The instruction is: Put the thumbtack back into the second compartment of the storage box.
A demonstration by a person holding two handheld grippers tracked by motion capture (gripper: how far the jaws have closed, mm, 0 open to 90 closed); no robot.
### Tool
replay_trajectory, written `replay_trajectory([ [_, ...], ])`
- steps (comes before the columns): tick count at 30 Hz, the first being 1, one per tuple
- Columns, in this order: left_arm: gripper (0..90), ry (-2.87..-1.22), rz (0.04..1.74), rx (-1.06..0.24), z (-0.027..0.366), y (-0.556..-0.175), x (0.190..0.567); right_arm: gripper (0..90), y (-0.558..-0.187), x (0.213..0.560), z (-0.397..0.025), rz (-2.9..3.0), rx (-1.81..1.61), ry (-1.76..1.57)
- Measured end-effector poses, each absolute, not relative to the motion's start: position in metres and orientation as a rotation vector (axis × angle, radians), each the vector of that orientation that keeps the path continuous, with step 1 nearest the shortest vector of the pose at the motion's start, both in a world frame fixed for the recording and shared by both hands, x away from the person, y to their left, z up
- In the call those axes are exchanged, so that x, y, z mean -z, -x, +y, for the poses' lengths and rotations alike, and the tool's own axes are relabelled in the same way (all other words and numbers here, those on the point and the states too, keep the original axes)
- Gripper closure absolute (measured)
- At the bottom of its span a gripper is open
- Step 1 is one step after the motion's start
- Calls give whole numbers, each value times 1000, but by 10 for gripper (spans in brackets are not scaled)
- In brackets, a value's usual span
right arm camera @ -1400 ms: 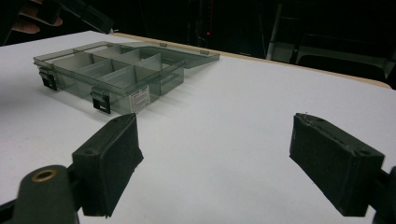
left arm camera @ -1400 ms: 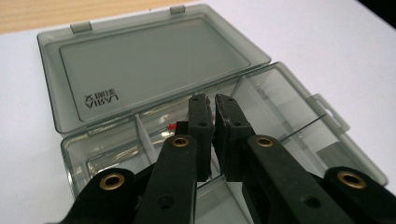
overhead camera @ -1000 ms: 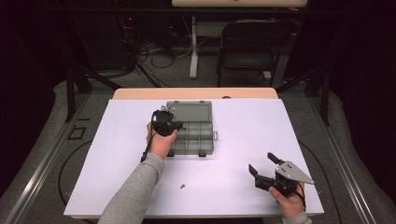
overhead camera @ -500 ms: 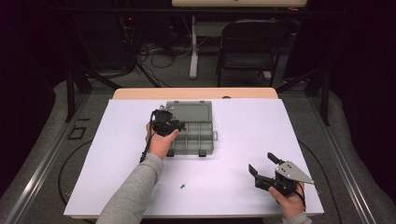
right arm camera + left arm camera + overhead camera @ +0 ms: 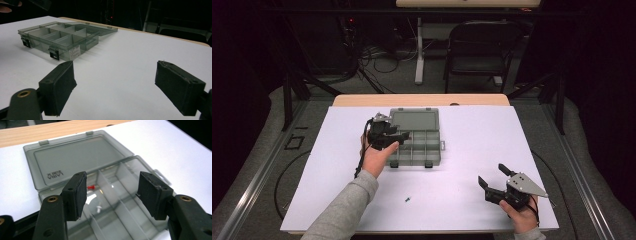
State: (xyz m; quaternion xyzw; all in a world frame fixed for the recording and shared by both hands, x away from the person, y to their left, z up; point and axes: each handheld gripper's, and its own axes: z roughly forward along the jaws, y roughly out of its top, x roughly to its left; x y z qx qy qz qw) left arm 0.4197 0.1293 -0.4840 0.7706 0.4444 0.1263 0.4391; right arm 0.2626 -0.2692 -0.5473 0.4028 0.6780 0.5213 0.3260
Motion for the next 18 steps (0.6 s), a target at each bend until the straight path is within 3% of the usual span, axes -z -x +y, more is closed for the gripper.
replay_trajectory([
  [18, 371, -1892, 991, -274, 154, -349, 490, 156, -262, 547, -269, 1777, -1360, -1055],
])
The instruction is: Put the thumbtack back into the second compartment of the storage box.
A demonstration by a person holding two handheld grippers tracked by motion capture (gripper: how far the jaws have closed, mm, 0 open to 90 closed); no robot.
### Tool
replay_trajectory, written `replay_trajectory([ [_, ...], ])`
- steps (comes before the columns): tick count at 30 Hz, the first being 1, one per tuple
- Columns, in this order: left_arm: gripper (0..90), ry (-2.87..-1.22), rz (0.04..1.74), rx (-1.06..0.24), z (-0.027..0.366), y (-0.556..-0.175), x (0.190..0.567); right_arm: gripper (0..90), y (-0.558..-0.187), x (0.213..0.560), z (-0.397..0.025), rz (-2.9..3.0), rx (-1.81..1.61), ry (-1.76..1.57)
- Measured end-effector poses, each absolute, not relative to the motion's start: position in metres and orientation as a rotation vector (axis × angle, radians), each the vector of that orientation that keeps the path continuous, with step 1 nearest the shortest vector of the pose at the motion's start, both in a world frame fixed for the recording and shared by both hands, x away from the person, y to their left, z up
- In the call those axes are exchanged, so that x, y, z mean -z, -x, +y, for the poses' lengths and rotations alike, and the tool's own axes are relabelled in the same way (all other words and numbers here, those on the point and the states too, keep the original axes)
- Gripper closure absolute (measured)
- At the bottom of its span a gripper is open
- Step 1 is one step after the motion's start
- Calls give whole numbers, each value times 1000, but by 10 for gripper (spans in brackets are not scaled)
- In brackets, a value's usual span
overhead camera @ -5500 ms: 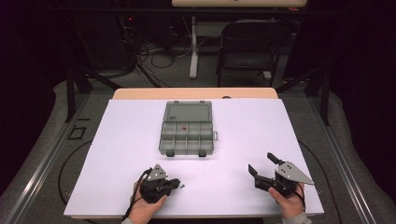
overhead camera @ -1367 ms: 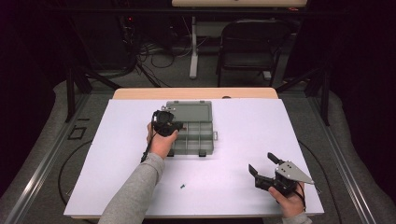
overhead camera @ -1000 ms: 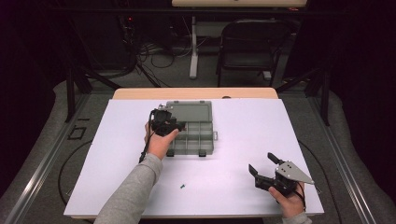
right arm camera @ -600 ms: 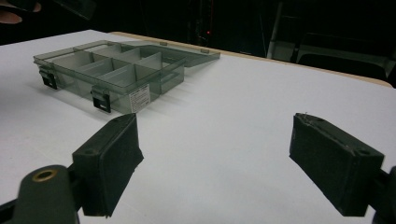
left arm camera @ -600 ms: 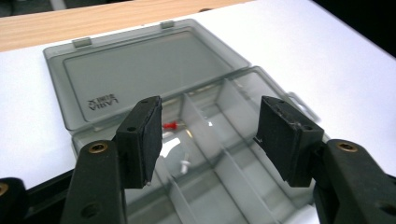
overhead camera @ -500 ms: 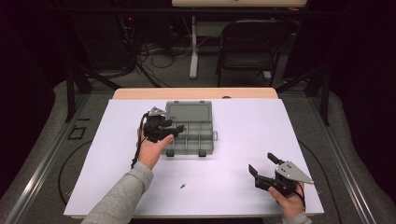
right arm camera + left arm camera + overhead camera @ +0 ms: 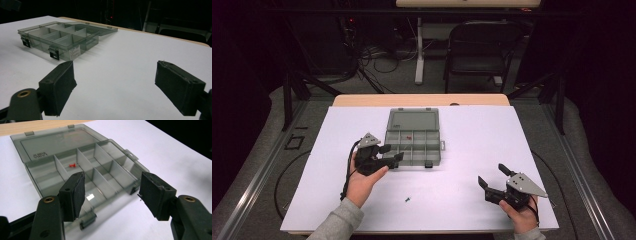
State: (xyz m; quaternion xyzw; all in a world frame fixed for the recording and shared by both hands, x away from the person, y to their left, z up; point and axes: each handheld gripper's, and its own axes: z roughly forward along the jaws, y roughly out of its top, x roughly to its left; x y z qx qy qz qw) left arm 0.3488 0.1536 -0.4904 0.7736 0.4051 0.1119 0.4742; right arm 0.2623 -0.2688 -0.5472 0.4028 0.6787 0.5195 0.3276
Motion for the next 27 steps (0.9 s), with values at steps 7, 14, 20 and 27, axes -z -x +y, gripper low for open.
replay_trajectory([
  [7, 372, -1888, 959, -281, 159, -323, 498, 156, -262, 547, -269, 1777, -1361, -1054],
  [14, 387, -1912, 930, -277, 160, -304, 510, 156, -262, 547, -269, 1778, -1359, -1055],
  [20, 407, -1917, 916, -261, 159, -292, 521, 156, -262, 547, -268, 1777, -1361, -1055],
  [27, 476, -1953, 898, -222, 151, -286, 534, 156, -262, 547, -268, 1777, -1364, -1055],
])
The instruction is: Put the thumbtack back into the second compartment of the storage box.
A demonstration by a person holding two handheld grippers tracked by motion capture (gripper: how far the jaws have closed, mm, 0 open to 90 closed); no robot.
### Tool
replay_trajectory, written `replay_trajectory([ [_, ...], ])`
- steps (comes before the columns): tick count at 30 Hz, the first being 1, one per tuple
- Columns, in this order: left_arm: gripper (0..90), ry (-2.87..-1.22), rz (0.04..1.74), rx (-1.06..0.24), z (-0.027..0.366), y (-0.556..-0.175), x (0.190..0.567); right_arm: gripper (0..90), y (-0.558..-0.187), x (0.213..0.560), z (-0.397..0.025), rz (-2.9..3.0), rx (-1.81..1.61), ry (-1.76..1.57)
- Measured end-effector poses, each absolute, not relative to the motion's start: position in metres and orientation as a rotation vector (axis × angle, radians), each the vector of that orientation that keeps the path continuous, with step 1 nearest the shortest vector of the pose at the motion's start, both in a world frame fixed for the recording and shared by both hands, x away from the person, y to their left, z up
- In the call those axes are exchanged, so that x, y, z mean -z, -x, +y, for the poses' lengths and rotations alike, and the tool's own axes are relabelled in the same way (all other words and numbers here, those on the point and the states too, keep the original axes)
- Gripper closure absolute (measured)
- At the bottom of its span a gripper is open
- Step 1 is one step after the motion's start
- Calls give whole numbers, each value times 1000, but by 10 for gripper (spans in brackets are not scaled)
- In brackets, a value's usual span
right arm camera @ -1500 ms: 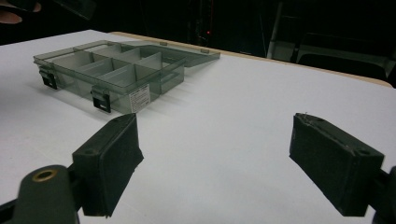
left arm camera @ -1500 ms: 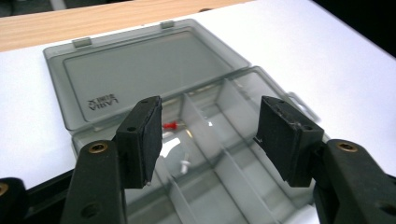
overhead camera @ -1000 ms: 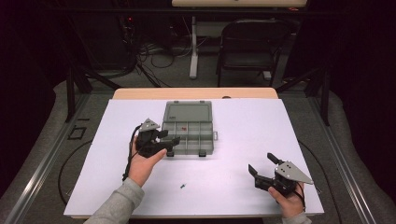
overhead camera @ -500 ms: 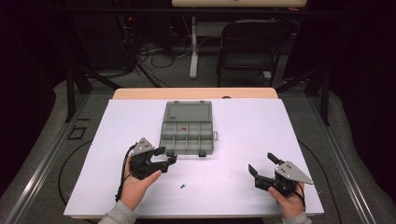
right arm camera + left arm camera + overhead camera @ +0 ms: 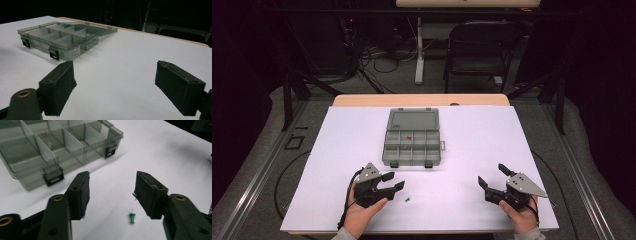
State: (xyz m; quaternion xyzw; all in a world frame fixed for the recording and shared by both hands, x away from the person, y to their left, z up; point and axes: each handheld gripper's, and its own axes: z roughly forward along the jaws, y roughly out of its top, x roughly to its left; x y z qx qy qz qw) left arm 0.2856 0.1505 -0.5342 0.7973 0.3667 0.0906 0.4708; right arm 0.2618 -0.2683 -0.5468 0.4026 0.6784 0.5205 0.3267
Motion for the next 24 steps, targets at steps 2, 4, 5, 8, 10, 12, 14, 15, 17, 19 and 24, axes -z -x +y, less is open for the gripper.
replay_trajectory([
  [2, 536, -1972, 891, -211, 147, -284, 538, 156, -262, 547, -268, 1777, -1362, -1053],
  [4, 580, -1995, 885, -196, 143, -283, 541, 156, -262, 547, -268, 1777, -1363, -1053],
  [5, 600, -2003, 880, -196, 141, -282, 542, 156, -262, 547, -268, 1778, -1364, -1054],
  [8, 645, -2024, 879, -184, 138, -280, 546, 156, -262, 547, -269, 1777, -1365, -1051],
  [10, 669, -2030, 885, -169, 137, -278, 549, 156, -262, 547, -269, 1776, -1367, -1052],
  [12, 691, -2031, 894, -160, 136, -277, 551, 157, -262, 547, -269, 1774, -1371, -1051],
  [14, 708, -2042, 898, -159, 135, -277, 553, 157, -262, 546, -269, 1777, -1367, -1052],
  [15, 720, -2037, 904, -145, 134, -276, 554, 156, -262, 546, -269, 1779, -1365, -1053],
  [17, 741, -2050, 896, -142, 133, -276, 555, 157, -262, 546, -269, 1779, -1366, -1052],
  [19, 747, -2052, 899, -129, 131, -275, 556, 157, -262, 546, -269, 1778, -1365, -1053],
  [24, 782, -2084, 889, -125, 128, -274, 561, 157, -262, 547, -269, 1778, -1368, -1051],
])
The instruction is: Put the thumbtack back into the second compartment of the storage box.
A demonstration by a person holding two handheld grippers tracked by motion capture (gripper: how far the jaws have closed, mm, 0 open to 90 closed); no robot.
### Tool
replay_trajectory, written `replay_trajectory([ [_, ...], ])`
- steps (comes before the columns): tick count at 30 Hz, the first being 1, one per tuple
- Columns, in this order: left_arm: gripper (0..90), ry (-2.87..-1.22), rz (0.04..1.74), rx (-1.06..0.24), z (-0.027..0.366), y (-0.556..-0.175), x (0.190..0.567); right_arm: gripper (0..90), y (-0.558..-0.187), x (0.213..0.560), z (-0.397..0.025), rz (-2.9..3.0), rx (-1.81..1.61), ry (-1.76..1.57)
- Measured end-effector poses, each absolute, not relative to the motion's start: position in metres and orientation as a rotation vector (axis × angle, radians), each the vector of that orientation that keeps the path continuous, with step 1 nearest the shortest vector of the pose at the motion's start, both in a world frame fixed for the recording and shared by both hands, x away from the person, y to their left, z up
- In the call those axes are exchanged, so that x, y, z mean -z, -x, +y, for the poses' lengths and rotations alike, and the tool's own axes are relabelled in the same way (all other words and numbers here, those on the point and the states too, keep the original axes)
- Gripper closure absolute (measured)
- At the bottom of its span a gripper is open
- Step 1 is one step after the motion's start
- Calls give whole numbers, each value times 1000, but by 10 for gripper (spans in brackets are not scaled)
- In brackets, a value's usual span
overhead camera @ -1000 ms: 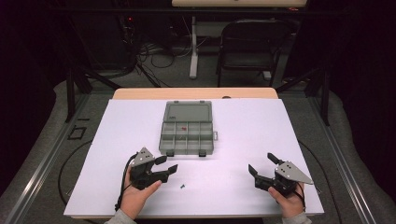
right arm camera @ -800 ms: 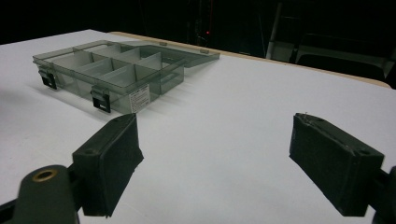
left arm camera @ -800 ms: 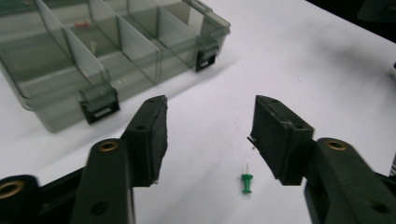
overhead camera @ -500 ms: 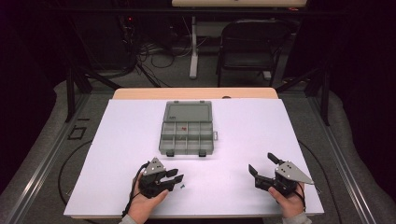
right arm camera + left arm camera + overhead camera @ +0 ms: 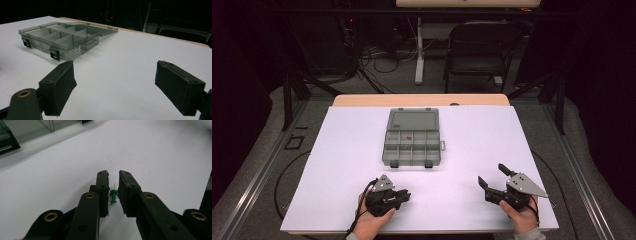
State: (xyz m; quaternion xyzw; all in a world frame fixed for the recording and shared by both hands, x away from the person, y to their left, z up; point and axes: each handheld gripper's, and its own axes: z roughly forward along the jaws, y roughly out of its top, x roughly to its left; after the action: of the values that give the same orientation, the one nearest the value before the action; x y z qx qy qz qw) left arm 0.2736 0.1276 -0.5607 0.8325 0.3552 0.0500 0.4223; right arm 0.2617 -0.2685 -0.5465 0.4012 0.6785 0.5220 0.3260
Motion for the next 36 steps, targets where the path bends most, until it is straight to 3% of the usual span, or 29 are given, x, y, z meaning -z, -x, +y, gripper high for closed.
replay_trajectory([
  [12, 839, -2108, 909, -96, 124, -273, 566, 157, -262, 546, -269, 1780, -1366, -1050],
  [36, 850, -2097, 908, -82, 126, -275, 566, 157, -262, 547, -269, 1780, -1366, -1046],
])
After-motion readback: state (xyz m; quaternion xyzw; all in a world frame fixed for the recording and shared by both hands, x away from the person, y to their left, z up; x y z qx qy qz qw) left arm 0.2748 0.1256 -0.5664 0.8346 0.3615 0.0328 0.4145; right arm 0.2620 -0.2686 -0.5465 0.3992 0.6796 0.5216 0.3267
